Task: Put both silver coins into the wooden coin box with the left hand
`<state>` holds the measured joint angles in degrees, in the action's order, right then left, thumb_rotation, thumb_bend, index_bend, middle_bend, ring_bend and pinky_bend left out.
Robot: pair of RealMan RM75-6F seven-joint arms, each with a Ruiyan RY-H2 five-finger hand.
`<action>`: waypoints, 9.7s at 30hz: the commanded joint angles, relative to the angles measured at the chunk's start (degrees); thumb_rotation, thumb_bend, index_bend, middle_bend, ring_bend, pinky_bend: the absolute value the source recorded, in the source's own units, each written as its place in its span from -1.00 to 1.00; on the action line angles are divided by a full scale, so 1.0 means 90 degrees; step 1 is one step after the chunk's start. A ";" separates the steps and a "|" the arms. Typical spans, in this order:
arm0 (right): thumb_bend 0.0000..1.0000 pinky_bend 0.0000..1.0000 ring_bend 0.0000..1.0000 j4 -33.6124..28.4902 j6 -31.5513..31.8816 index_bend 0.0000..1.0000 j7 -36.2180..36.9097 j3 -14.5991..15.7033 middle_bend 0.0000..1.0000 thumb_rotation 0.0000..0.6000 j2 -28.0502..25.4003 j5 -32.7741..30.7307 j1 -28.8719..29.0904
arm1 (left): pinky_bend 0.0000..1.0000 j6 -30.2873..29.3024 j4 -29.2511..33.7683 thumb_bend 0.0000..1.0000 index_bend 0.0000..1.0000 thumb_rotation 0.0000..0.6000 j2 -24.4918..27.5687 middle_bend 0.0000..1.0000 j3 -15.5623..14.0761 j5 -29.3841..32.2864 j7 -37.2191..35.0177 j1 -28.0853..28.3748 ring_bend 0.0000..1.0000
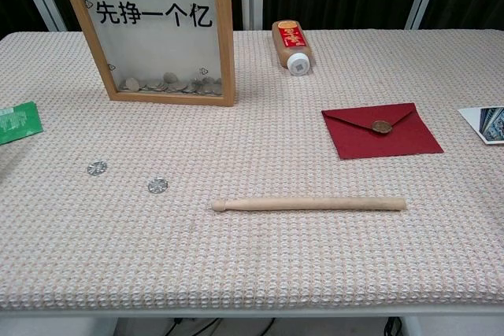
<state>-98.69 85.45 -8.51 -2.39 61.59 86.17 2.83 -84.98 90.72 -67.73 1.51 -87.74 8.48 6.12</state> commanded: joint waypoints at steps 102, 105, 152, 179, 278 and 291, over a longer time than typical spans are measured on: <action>-0.37 -1.00 -1.00 0.0051 0.0258 -1.00 -0.0056 -0.0176 -1.00 1.00 -0.0134 -0.0211 -0.0212 | -0.88 0.1863 -0.2417 -0.43 -0.18 1.00 -0.3073 -0.64 -0.0155 -0.0015 -0.0274 0.1765 -0.97; -0.37 -1.00 -1.00 0.0063 0.0248 -1.00 -0.0047 -0.0182 -1.00 1.00 -0.0132 -0.0221 -0.0209 | -0.89 0.1878 -0.2446 -0.43 -0.18 1.00 -0.3092 -0.64 -0.0167 -0.0002 -0.0286 0.1775 -0.97; -0.37 -1.00 -1.00 0.0148 0.0098 -1.00 0.0029 -0.0165 -1.00 1.00 -0.0108 -0.0315 -0.0181 | -0.90 0.1604 -0.3714 -0.43 -0.13 1.00 -0.3819 -0.54 -0.0012 -0.0125 -0.0589 0.2104 -0.90; -0.37 -1.00 -1.00 0.0170 0.0042 -1.00 0.0044 -0.0162 -1.00 1.00 -0.0105 -0.0370 -0.0168 | -0.88 0.1401 -0.3794 -0.34 0.04 1.00 -0.3856 -0.51 -0.0006 -0.0125 -0.0678 0.2105 -0.90; -0.37 -1.00 -1.00 0.0247 0.0146 -1.00 0.0267 -0.0321 -1.00 1.00 -0.0146 -0.0555 -0.0201 | -0.78 0.3693 0.0339 -0.14 -0.14 1.00 -0.0423 -0.41 0.2365 0.6723 0.1004 0.5656 -0.74; -0.37 -1.00 -1.00 0.0279 0.0183 -1.00 0.0319 -0.0331 -1.00 1.00 -0.0147 -0.0523 -0.0207 | -0.78 0.2800 0.1263 -0.17 -0.56 1.00 -0.0265 -0.44 0.2363 0.5424 0.0490 0.5246 -0.74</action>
<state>-96.18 87.07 -5.66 -5.36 60.27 81.44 0.98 -55.86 98.89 -70.49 22.71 -32.54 15.11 55.49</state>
